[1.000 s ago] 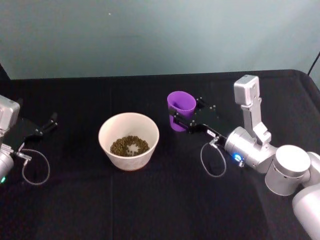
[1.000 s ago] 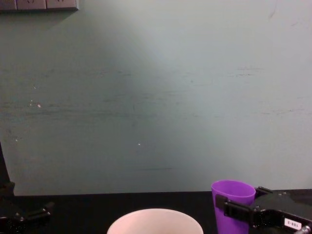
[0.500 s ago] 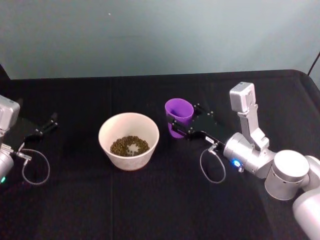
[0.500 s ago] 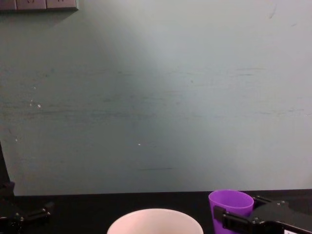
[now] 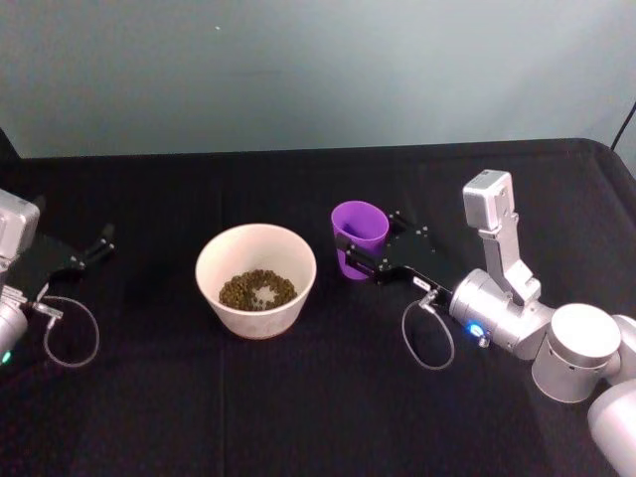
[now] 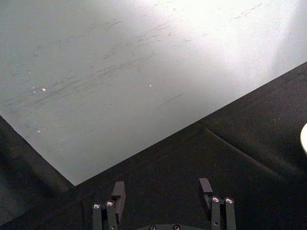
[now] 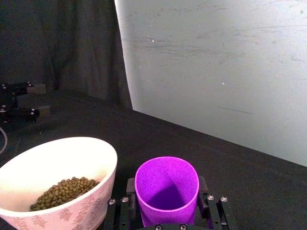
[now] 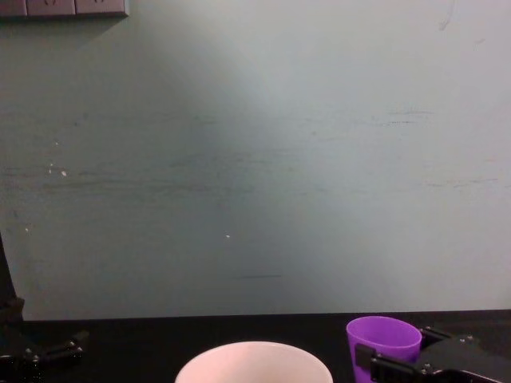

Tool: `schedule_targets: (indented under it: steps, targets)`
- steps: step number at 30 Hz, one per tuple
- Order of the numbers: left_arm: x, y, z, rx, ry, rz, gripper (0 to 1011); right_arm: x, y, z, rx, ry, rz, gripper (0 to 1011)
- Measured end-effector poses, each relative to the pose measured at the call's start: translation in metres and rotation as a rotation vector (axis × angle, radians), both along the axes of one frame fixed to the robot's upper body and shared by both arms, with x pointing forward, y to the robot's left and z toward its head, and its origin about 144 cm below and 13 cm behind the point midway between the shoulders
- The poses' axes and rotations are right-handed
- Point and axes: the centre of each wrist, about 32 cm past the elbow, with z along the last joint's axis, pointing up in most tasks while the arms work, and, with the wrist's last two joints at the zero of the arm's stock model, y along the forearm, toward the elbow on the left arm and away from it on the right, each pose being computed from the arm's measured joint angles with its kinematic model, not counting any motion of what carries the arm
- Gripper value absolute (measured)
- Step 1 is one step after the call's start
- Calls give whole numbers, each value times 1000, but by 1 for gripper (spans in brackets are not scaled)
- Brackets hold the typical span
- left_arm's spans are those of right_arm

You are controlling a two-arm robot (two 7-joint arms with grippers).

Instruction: Pick up the cup and pour the mung beans from the cup into the bowl.

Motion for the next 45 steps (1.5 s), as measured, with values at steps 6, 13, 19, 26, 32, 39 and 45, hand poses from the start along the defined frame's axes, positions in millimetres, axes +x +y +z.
schedule_targets:
  steps: [6, 13, 19, 26, 32, 39, 45]
  targets:
    - [0, 0, 0, 0, 0, 0, 1000, 0, 0, -2, 5, 7, 2, 732]
    - [0, 0, 0, 0, 0, 0, 1000, 1, -1, -2, 12, 11, 6, 732]
    - [0, 0, 0, 0, 0, 0, 1000, 1, -1, -2, 12, 10, 7, 732]
    - [0, 0, 0, 0, 0, 0, 1000, 1, -1, -2, 12, 10, 6, 732]
    - [0, 0, 0, 0, 0, 0, 1000, 1, -1, -2, 11, 9, 6, 732]
    - [0, 0, 0, 0, 0, 0, 1000, 1, -1, -1, 8, 6, 8, 732]
    - [0, 0, 0, 0, 0, 0, 1000, 2, -1, -2, 3, 7, 17, 732]
